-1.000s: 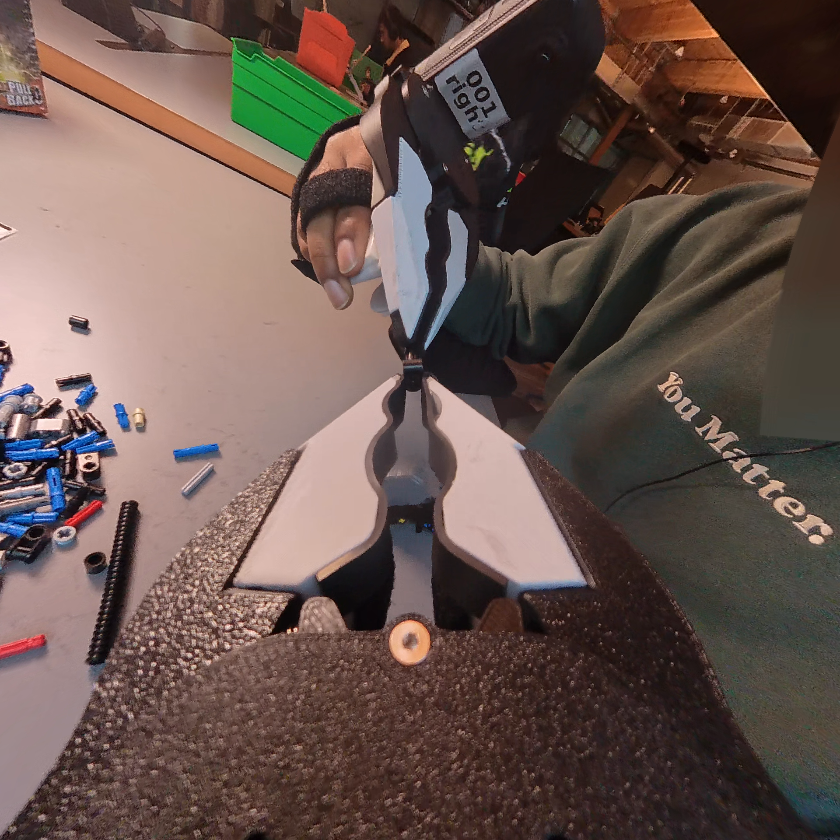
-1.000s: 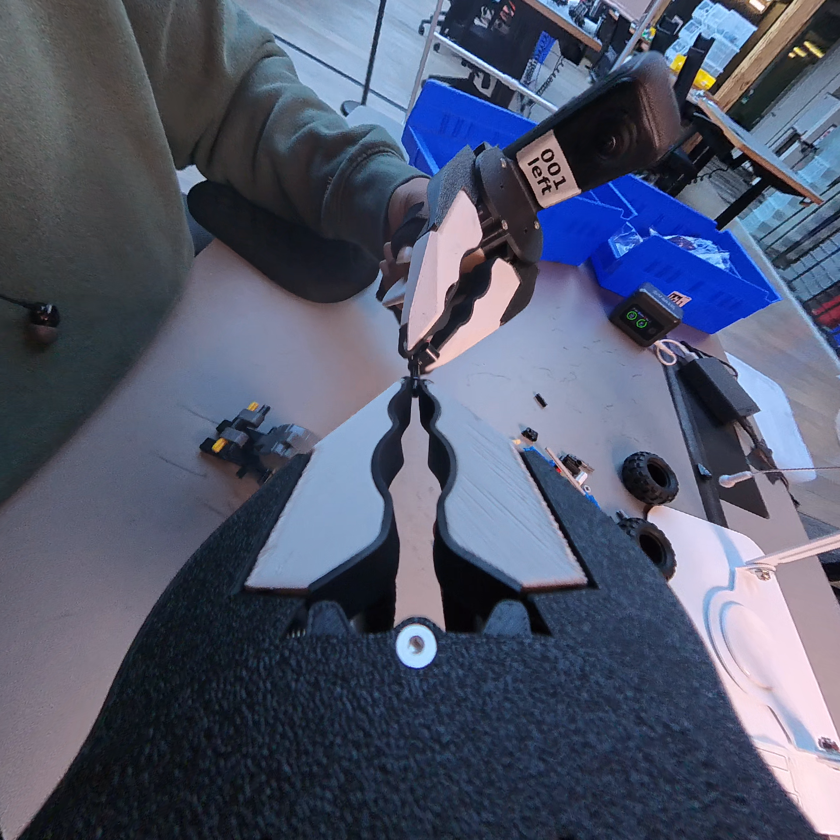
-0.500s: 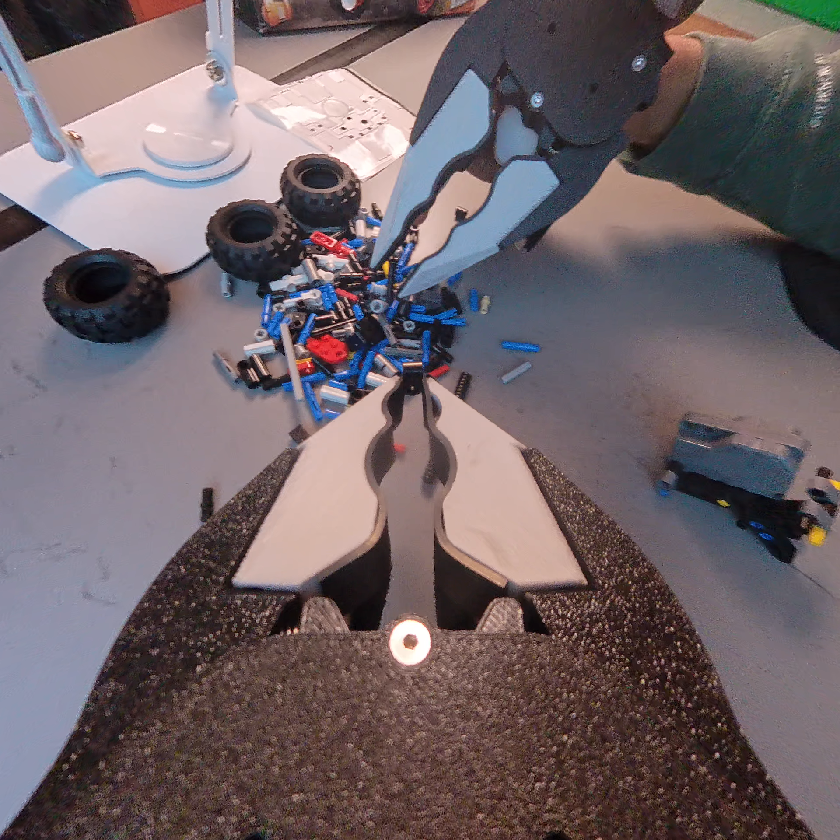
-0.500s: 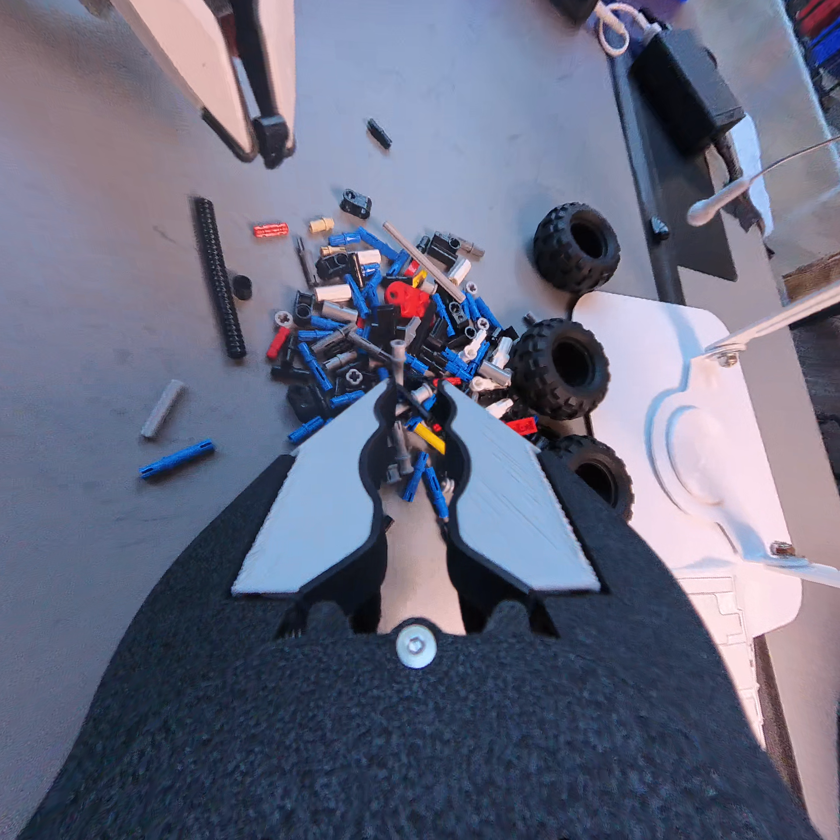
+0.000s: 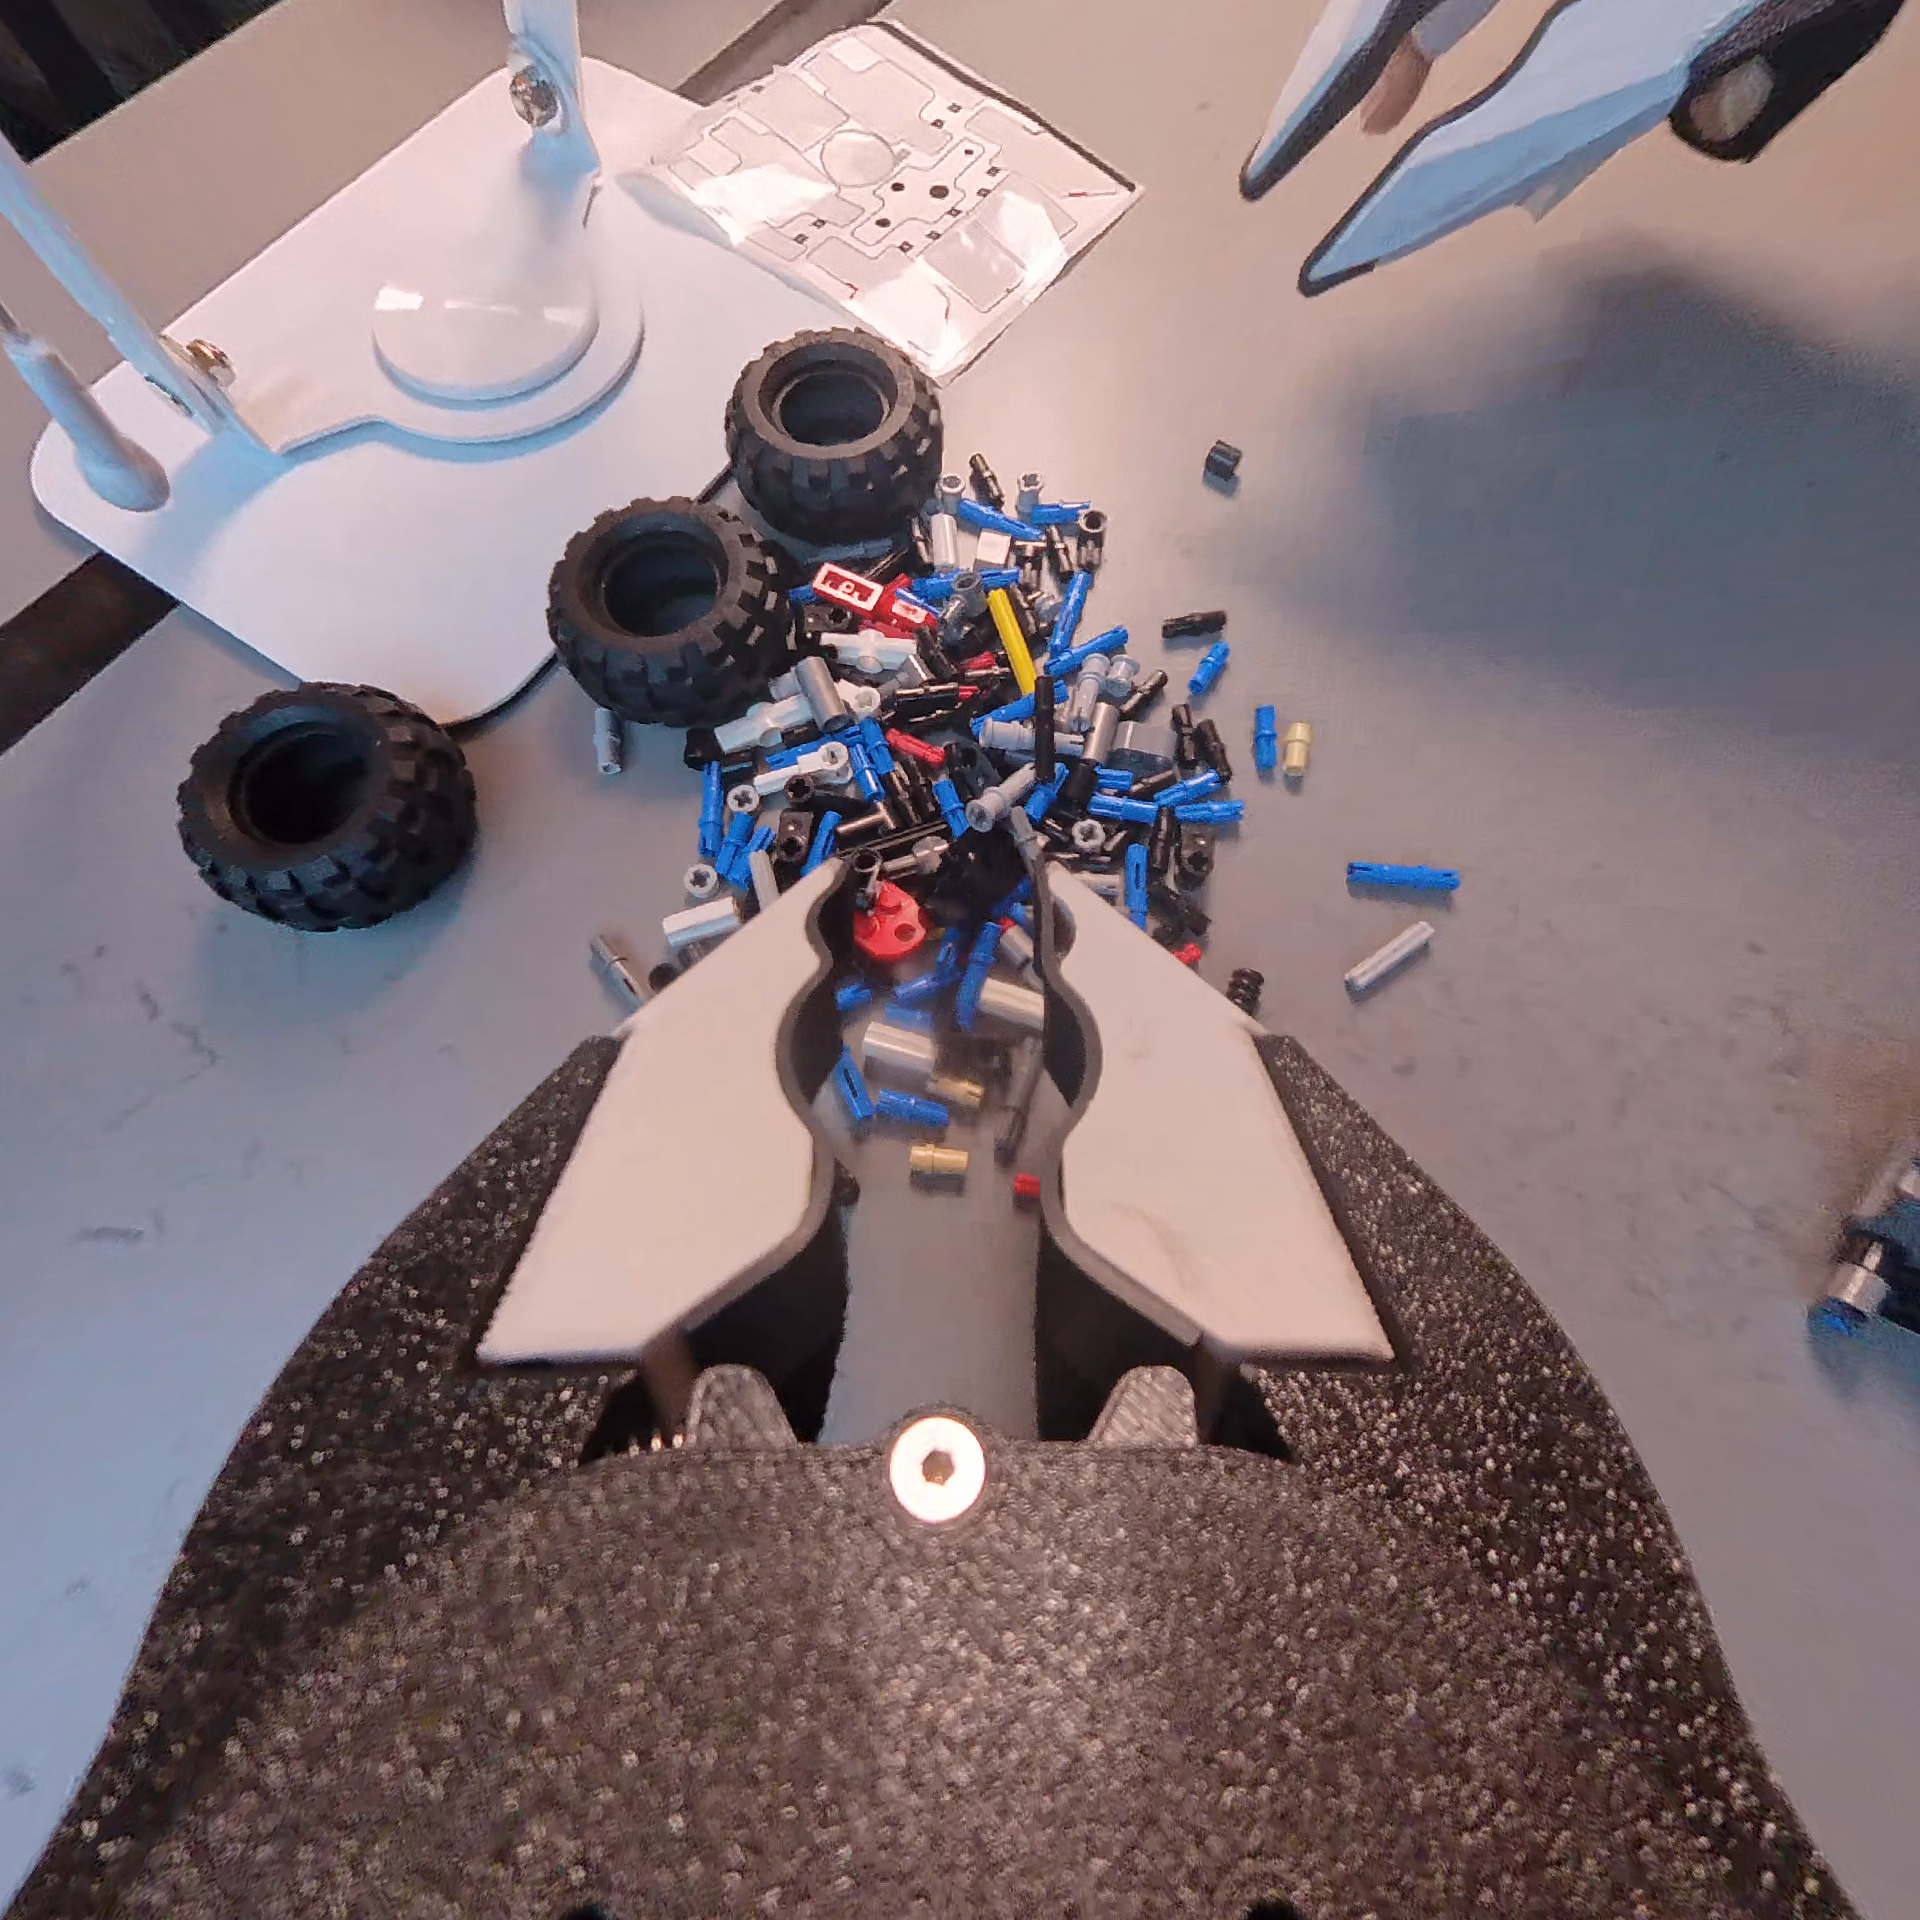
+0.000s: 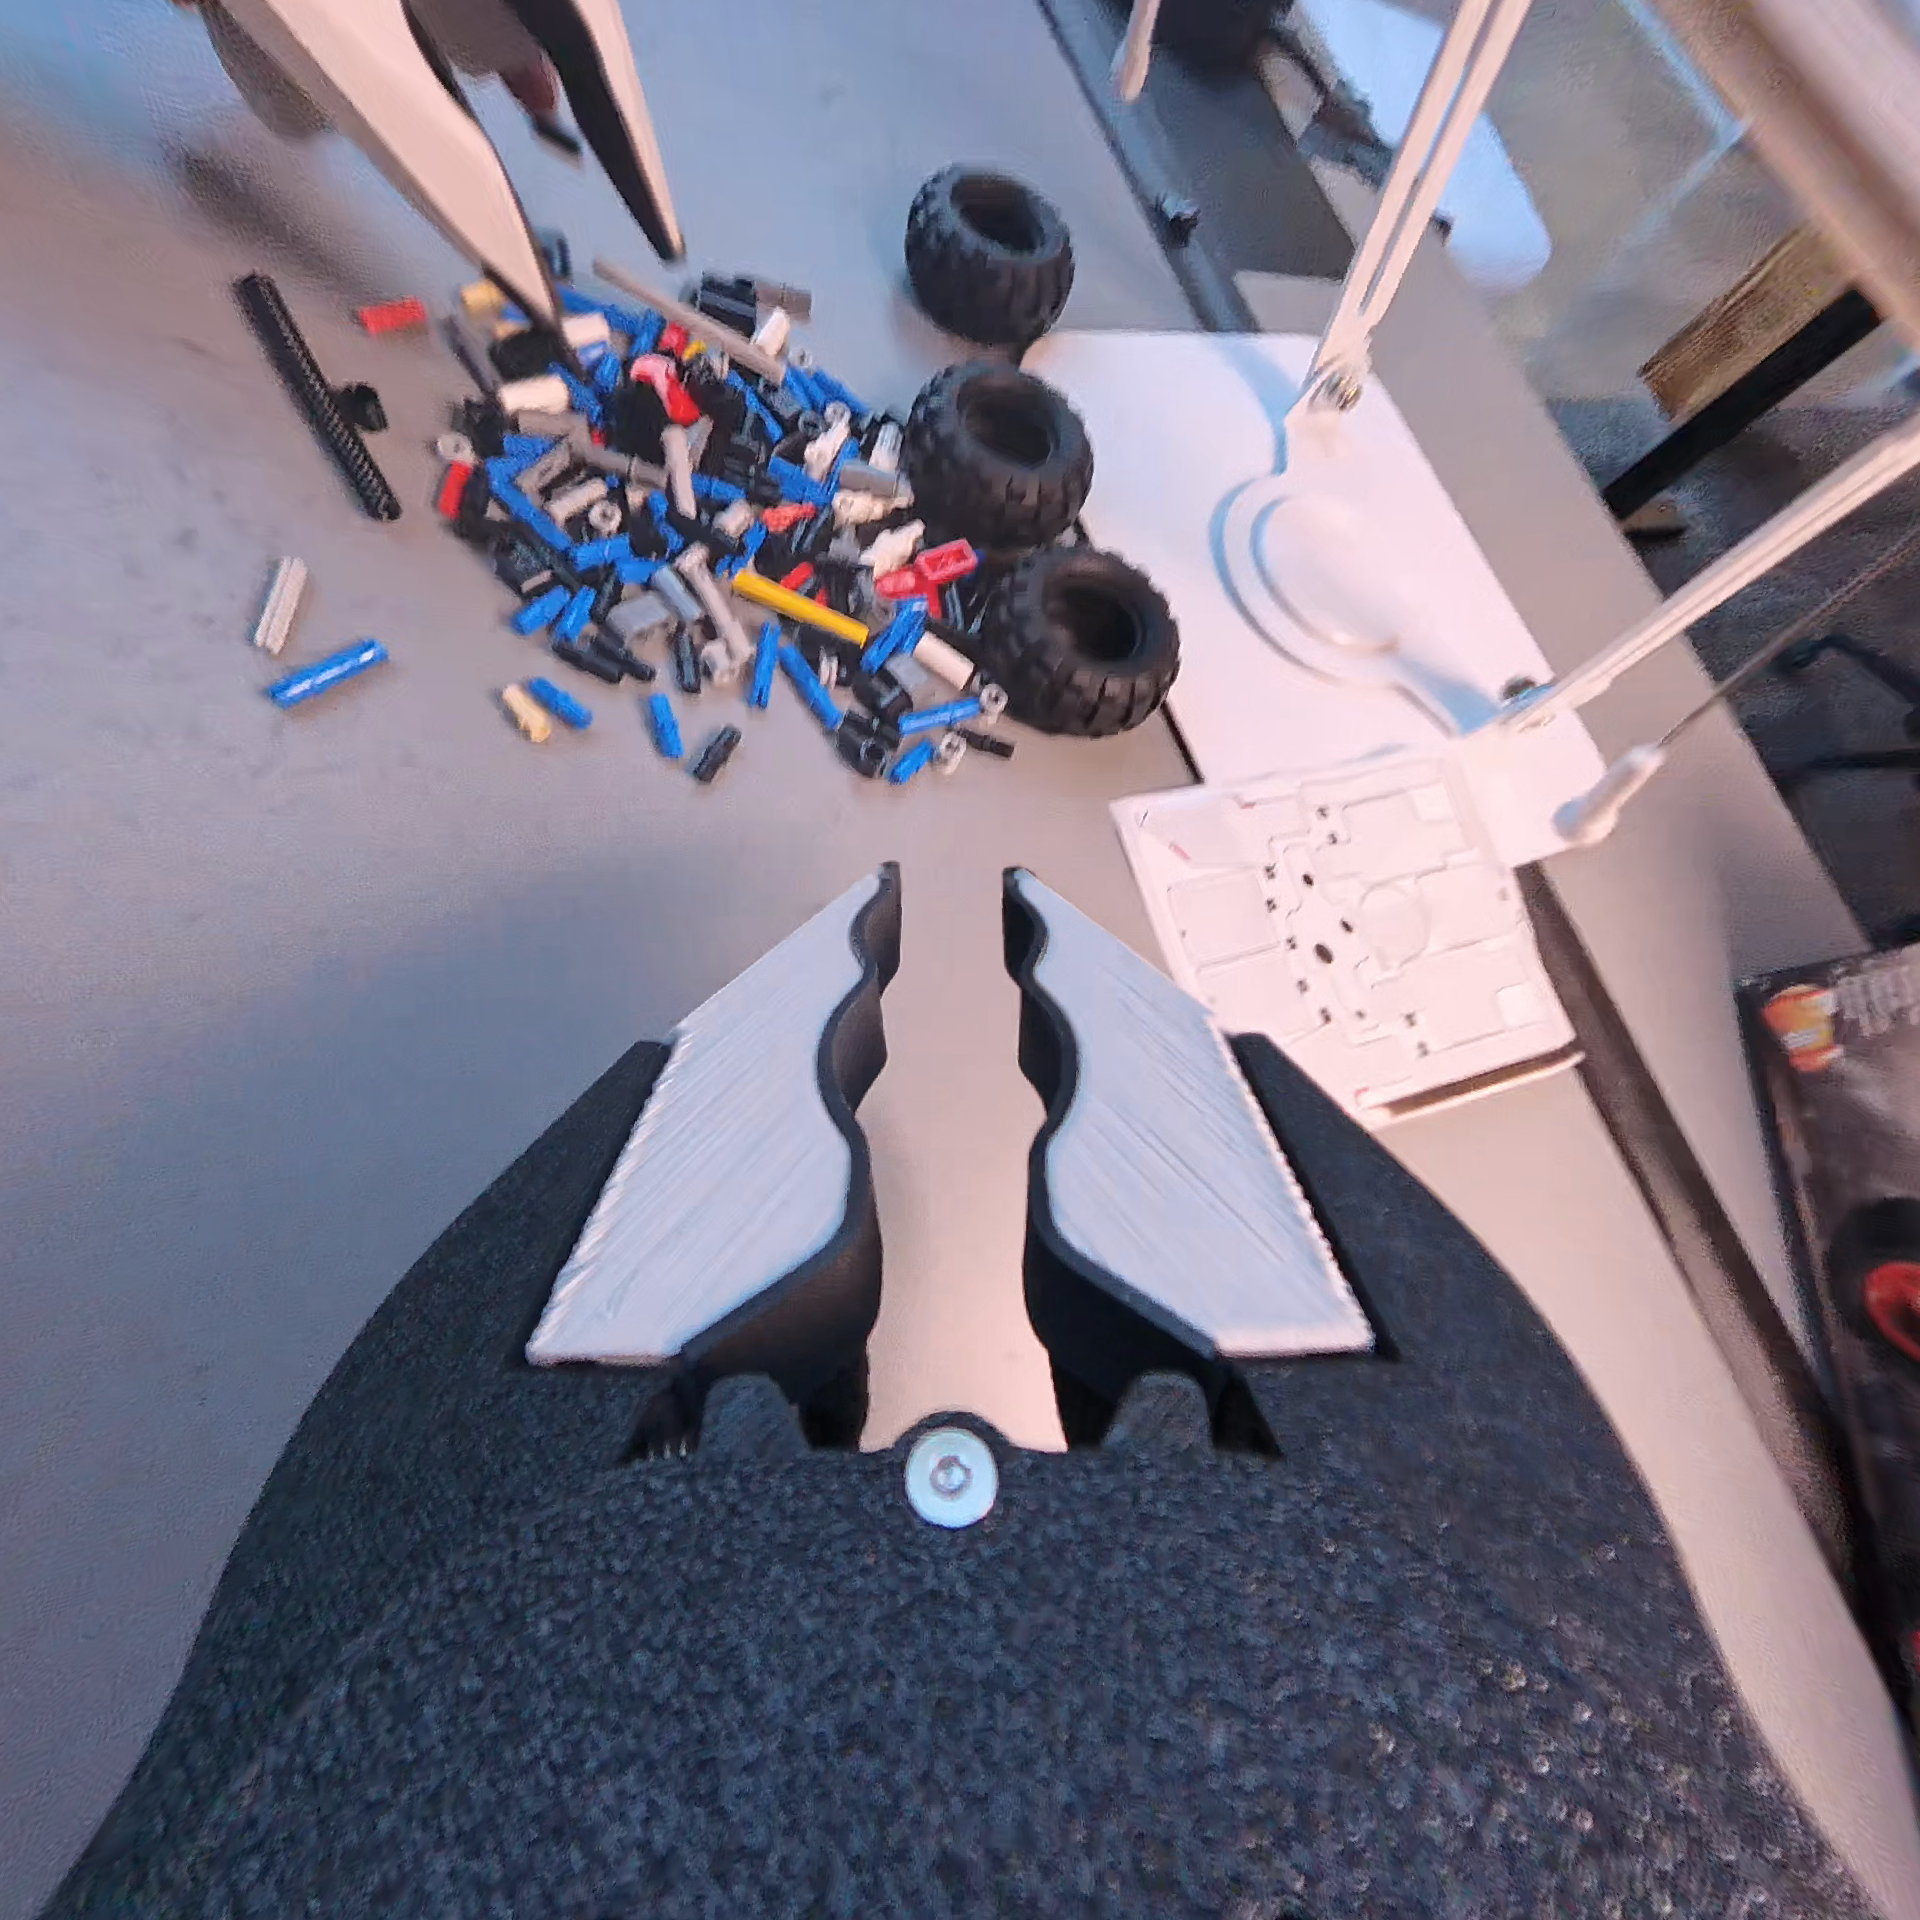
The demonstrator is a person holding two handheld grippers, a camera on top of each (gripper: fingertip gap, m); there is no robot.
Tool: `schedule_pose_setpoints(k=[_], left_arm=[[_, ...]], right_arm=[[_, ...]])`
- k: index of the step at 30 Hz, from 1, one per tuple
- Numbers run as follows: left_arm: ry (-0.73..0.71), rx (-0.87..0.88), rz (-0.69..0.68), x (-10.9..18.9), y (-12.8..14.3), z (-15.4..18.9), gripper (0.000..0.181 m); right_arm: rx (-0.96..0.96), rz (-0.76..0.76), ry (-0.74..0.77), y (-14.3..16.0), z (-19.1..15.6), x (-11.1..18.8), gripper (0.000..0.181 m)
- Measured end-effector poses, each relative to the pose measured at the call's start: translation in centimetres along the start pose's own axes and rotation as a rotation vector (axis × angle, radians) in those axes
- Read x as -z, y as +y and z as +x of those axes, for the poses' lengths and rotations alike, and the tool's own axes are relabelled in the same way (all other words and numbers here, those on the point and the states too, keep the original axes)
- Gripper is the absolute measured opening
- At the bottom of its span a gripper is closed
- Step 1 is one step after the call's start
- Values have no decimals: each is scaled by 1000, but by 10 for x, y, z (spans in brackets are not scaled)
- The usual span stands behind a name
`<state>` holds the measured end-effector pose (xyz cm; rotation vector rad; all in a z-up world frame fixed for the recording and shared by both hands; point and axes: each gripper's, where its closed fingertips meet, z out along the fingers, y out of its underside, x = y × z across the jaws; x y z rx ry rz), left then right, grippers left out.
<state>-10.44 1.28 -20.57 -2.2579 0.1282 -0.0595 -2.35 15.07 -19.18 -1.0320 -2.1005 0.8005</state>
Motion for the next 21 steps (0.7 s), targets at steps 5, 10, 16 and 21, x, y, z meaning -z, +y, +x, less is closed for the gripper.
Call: schedule_pose_setpoints(k=[5, 10, 16, 21], left_arm=[[208, -82, -152, 31, 35, 43, 32], [191, -138, -258, 27, 68, 53, 30], [156, -158, -259, 26, 69, 51, 6], [92, -146, -170, 54, 57, 53, 6]], right_arm=[[-73, -55, -114, 27, -14, -3, 21], [-119, -87, -157, 26, -16, -22, 28], [-78, -144, -197, 26, -25, -33, 7], [-57, 32, -265, -15, -43, -34, 6]])
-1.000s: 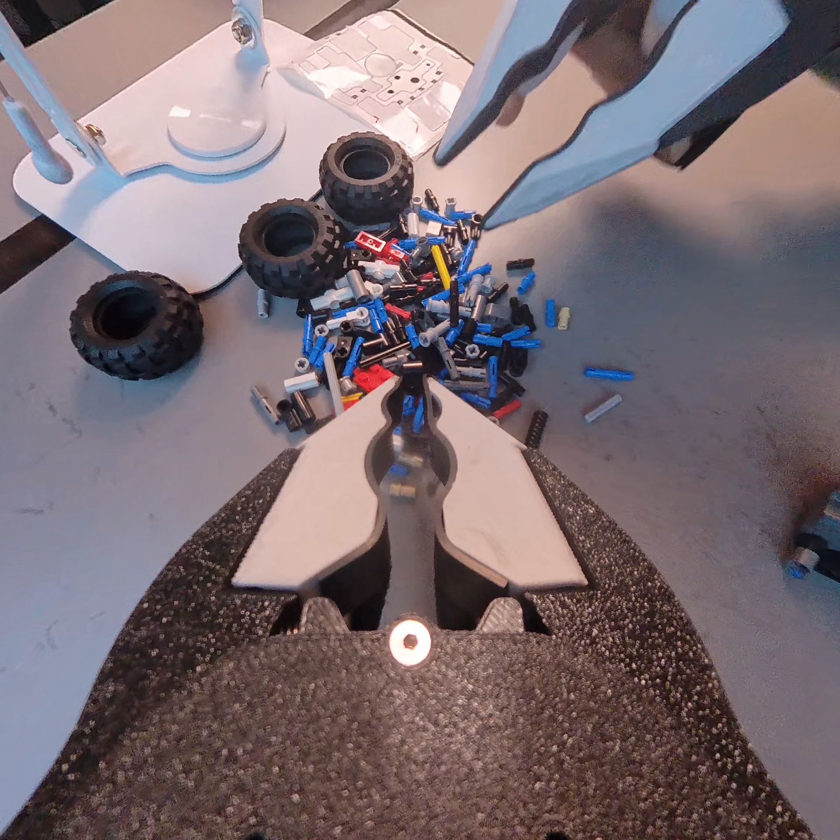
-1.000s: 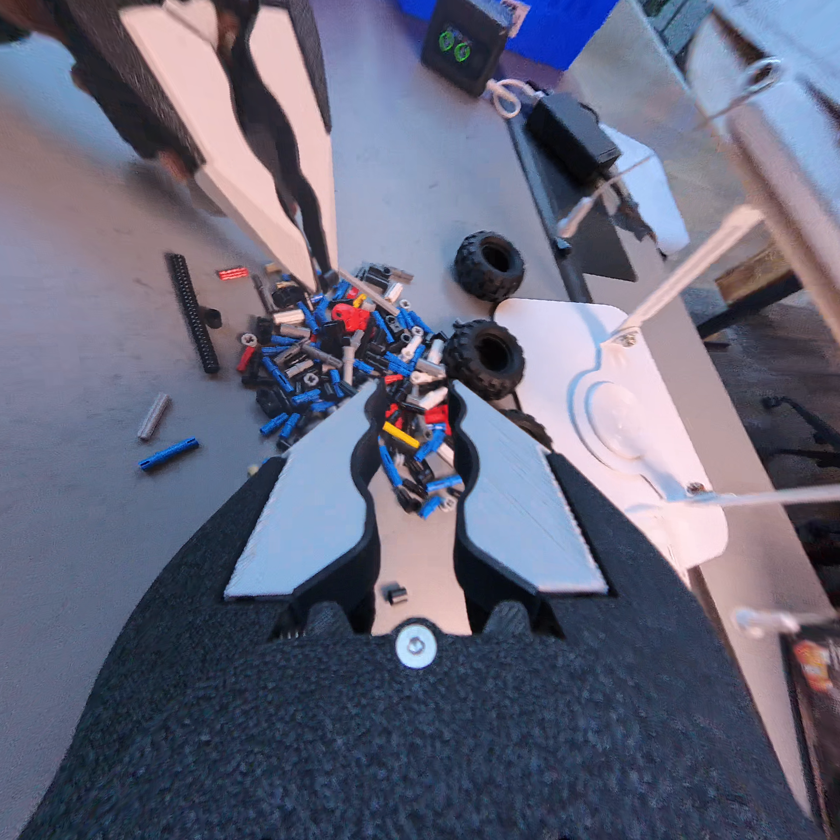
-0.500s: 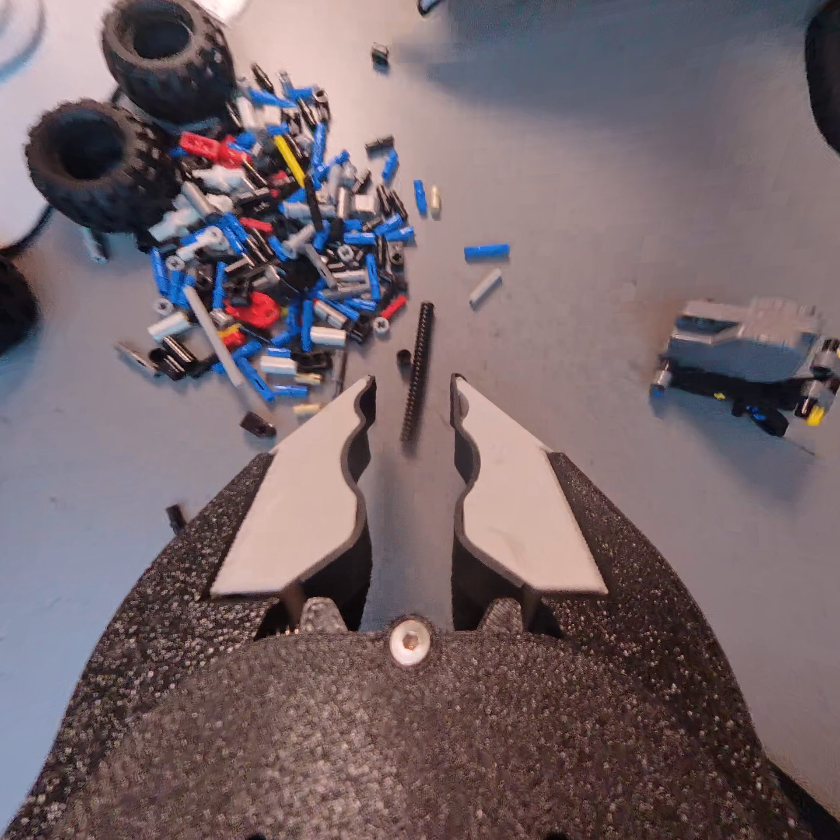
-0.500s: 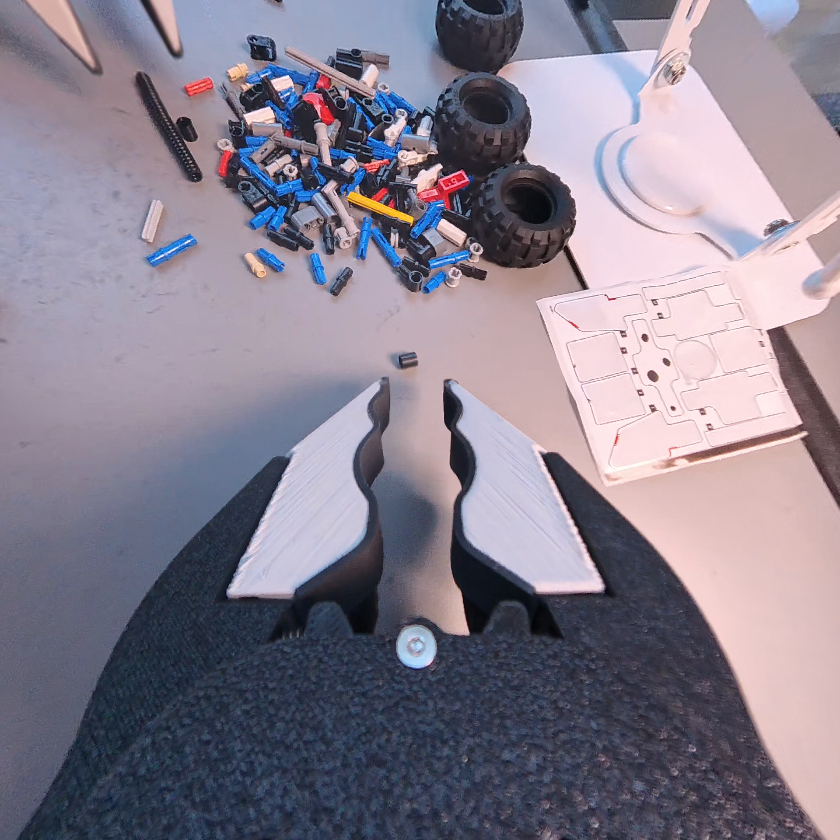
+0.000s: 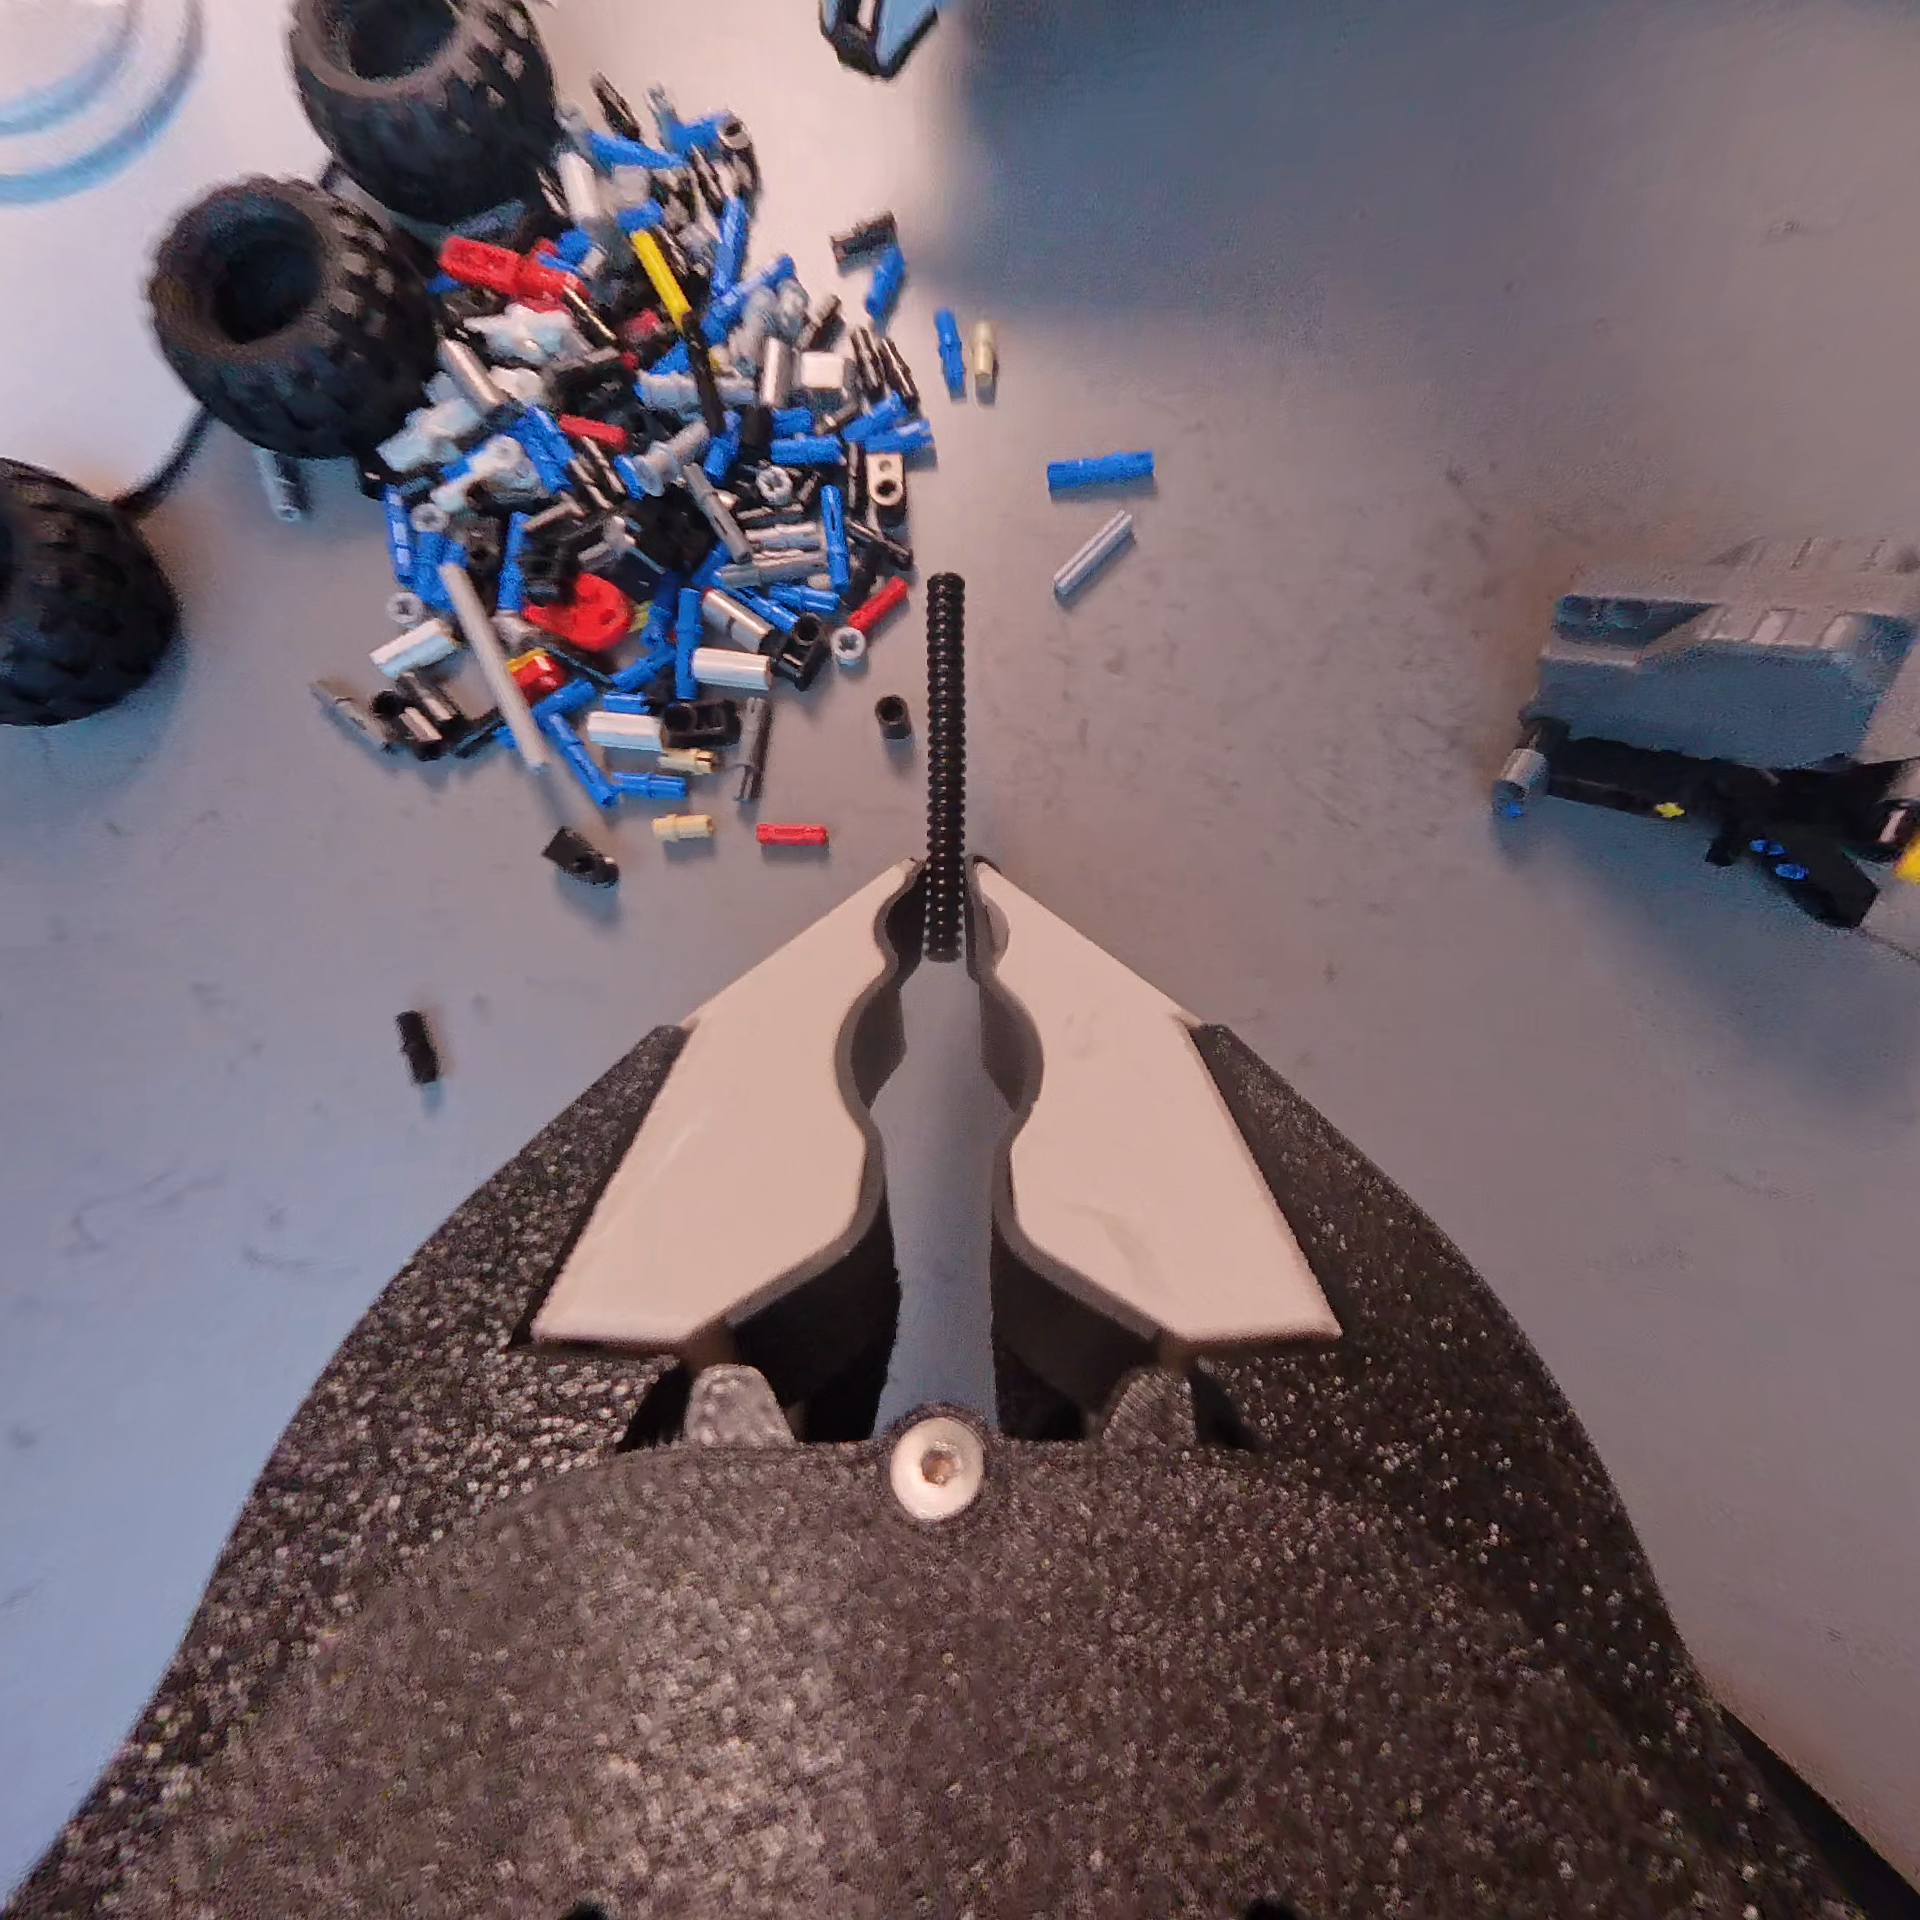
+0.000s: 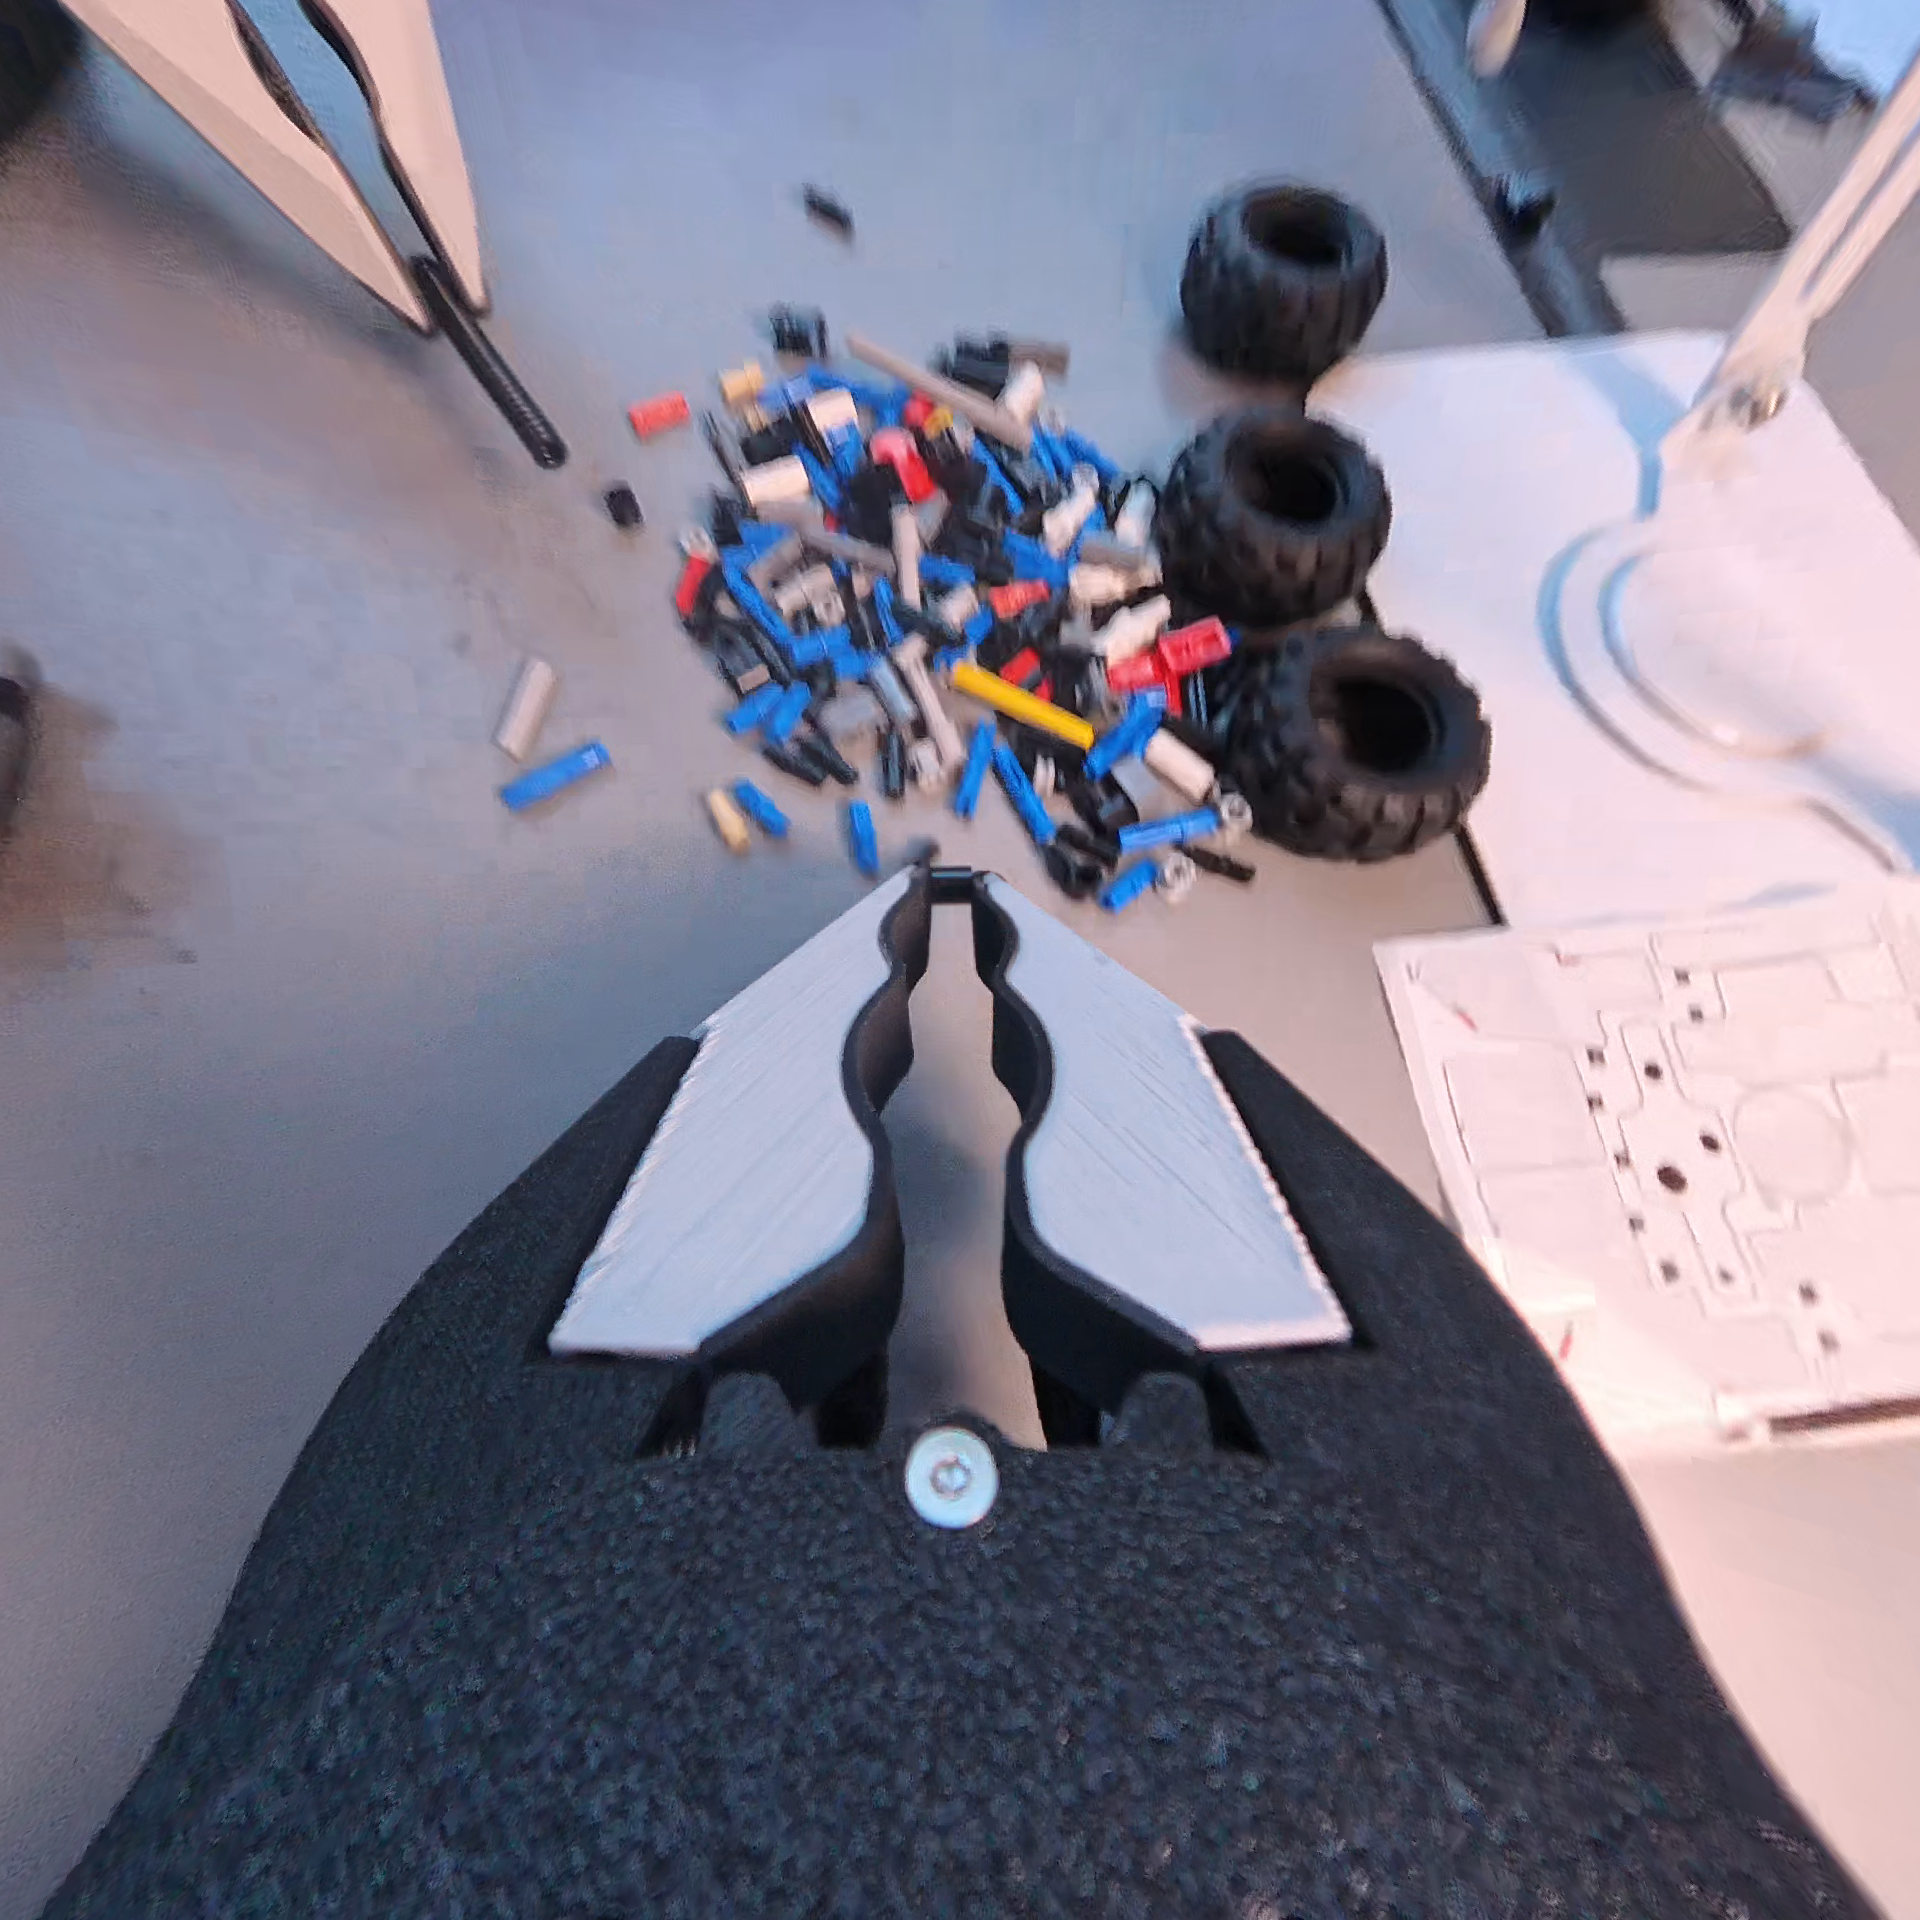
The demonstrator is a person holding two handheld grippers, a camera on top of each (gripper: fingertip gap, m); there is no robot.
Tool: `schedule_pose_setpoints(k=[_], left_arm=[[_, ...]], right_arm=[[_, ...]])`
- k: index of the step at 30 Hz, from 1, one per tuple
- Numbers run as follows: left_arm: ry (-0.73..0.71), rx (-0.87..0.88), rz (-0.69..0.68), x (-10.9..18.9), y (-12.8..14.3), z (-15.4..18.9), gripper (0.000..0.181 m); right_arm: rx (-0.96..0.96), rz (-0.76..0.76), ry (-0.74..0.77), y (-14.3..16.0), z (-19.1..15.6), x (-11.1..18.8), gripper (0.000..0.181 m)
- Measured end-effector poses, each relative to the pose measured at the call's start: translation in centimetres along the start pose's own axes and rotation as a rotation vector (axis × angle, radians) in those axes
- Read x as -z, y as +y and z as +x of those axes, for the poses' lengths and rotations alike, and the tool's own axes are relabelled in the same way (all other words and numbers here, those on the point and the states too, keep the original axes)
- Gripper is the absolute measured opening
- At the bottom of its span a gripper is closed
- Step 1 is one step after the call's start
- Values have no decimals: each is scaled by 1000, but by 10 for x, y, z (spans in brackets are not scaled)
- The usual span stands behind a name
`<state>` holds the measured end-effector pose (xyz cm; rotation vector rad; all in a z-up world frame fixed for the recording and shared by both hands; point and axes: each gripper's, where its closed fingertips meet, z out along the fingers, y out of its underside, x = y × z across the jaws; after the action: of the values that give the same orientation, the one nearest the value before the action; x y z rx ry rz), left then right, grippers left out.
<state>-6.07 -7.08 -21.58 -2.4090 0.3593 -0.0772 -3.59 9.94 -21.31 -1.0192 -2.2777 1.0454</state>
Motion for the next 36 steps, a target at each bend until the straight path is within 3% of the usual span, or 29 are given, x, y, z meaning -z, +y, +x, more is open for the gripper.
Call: schedule_pose_setpoints(k=[5, 7, 11, 15, 19, 22, 26, 30, 33, 36], left_arm=[[-279, 122, 171, 96, -6, -36, 6], [-411, 185, 189, 139, 8, -56, 6], [-574, 338, 182, 205, 56, -84, 6], [-690, 491, 113, 243, 119, -104, 7], [-768, 648, -31, 261, 189, -119, 6], [-813, 697, -61, 264, 213, -125, 22], [-885, 628, 41, 269, 190, -131, 32], [-871, 449, 184, 261, 123, -122, 33], [-767, 289, 244, 230, 67, -100, 32], [-587, 148, 259, 175, 22, -69, 30]], right_arm=[[59, 74, 41, -49, 5, -25, 7], [71, 38, 68, -52, 15, -41, 8], [49, 30, 52, -54, 20, -55, 29], [7, 123, 59, -64, 19, -32, 33], [-18, 174, 73, -62, 10, 3, 32], [-9, 173, 77, -54, -6, 24, 32], [16, 140, 61, -40, -34, 39, 31], [39, 89, 37, -28, -60, 40, 29], [25, 45, 28, -21, -77, 30, 25], [-43, -51, 65, -9, -81, 9, 23]])
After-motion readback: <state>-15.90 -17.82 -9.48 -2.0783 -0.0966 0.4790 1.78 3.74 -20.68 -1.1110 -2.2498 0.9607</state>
